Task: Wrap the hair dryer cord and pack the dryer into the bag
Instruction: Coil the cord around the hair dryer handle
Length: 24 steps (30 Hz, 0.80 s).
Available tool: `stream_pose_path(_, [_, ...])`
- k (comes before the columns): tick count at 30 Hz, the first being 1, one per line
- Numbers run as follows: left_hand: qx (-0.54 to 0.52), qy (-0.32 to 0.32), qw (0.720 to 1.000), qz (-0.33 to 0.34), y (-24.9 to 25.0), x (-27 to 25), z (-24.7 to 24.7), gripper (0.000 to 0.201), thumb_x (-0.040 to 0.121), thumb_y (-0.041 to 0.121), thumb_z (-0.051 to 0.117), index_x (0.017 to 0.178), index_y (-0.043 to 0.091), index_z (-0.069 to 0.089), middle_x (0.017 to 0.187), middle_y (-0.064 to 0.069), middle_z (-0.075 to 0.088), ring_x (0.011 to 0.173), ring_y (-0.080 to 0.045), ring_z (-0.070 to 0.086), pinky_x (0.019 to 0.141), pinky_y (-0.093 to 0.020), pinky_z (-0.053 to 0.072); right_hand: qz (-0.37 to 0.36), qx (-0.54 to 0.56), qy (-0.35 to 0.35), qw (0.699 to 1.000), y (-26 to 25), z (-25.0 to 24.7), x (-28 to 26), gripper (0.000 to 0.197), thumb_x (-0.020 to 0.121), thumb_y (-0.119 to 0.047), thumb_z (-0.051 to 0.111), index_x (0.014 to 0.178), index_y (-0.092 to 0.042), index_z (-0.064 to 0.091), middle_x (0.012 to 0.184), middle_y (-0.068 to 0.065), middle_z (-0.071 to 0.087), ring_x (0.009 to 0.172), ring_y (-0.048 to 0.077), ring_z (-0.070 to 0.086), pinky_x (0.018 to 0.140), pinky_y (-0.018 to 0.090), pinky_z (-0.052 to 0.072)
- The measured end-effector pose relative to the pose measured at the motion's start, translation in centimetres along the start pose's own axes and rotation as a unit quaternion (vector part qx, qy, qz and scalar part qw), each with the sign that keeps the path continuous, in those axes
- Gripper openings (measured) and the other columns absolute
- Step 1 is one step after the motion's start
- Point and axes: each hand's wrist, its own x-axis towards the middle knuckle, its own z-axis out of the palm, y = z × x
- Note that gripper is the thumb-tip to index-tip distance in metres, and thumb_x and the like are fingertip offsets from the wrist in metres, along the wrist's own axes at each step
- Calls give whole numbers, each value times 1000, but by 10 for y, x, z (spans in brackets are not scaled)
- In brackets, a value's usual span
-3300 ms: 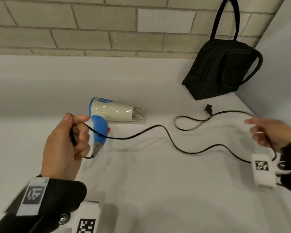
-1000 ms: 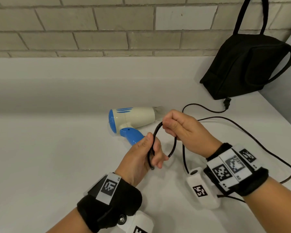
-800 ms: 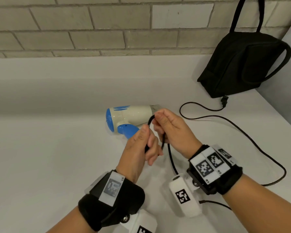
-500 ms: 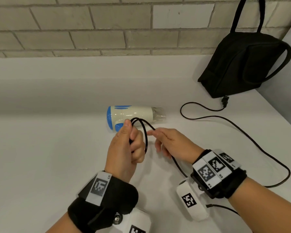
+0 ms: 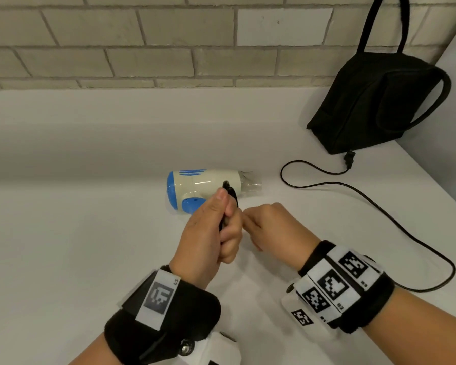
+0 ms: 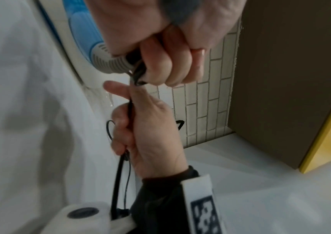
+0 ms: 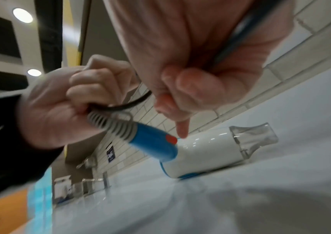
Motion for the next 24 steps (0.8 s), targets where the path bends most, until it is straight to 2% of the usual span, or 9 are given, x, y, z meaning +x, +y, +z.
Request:
stream_pose_path(2, [-25, 27, 999, 16, 2, 0, 0, 37, 86, 45, 39, 58, 20, 39, 36, 10, 31, 27, -1, 17, 35, -9, 13, -21, -60, -49, 997, -7, 7, -2, 32, 93, -19, 32, 63, -12, 40, 63, 6, 46, 62, 26, 46, 62, 37, 40])
stream_pose_path(5, [15, 36, 998, 44, 2, 0, 0, 30, 89, 34, 30, 67, 16, 39, 38, 9, 39, 26, -1, 20, 35, -8, 15, -56, -80, -131, 987, -16, 11, -10, 24, 90, -11, 33, 67, -15, 34, 69, 4, 45, 63, 24, 47, 64, 38, 43])
stream_pose_path(9, [245, 3, 968, 60, -11, -1, 0, 32, 96, 26, 25, 71, 12, 39, 46, 10, 50, 33, -3, 29, 36, -14, 27, -81, -99, -207, 970, -12, 8, -27, 25, 91, -11, 35, 68, -17, 41, 66, 4, 43, 56, 15, 39, 56, 27, 37])
stream_pose_path(12, [356, -37, 930, 82, -26, -3, -2, 37, 91, 44, 26, 71, 17, 41, 61, 14, 55, 43, -3, 41, 46, -14, 37, -84, -120, -197, 969, -11, 0, -40, 26, 95, -23, 36, 105, -9, 56, 95, 16, 62, 77, 27, 56, 74, 38, 46])
stream_pose_path(14, [395, -47, 914, 85, -31, -3, -4, 37, 88, 49, 27, 70, 20, 42, 60, 12, 53, 50, -3, 46, 52, -14, 37, -88, -155, -190, 966, -15, -7, -45, 31, 94, -33, 37, 109, -15, 57, 103, 14, 63, 88, 29, 58, 78, 39, 47])
stream_pose_path(18, [465, -82, 878, 73, -34, -4, -9, 40, 86, 56, 25, 68, 23, 39, 55, 8, 44, 54, -9, 43, 56, -25, 37, -103, -165, -159, 968, -19, -29, -51, 27, 90, -41, 43, 102, -26, 61, 99, 0, 68, 84, 17, 57, 78, 33, 46])
stream_pose_path(20, [440, -105, 891, 36, -34, -5, -11, 39, 87, 53, 23, 66, 24, 38, 52, 9, 40, 49, -6, 38, 55, -23, 34, -89, -144, -115, 979, -15, -45, -48, 22, 85, -44, 50, 99, -33, 64, 93, -11, 70, 81, 5, 57, 77, 29, 46])
stream_pose_path(22, [381, -105, 919, 3, -30, -6, -10, 35, 80, 52, 27, 63, 23, 40, 45, 12, 41, 45, -3, 36, 52, -15, 32, -84, -109, -71, 988, -7, -56, -41, 21, 79, -46, 57, 95, -36, 64, 74, -24, 66, 68, -2, 52, 65, 24, 42])
stream_pose_path(24, [317, -96, 943, -21, -24, -5, -9, 36, 78, 52, 29, 59, 22, 39, 39, 14, 38, 40, -2, 32, 47, -10, 29, -85, -65, -20, 994, 4, -59, -31, 24, 75, -45, 62, 97, -36, 61, 60, -24, 56, 60, -3, 49, 55, 17, 33])
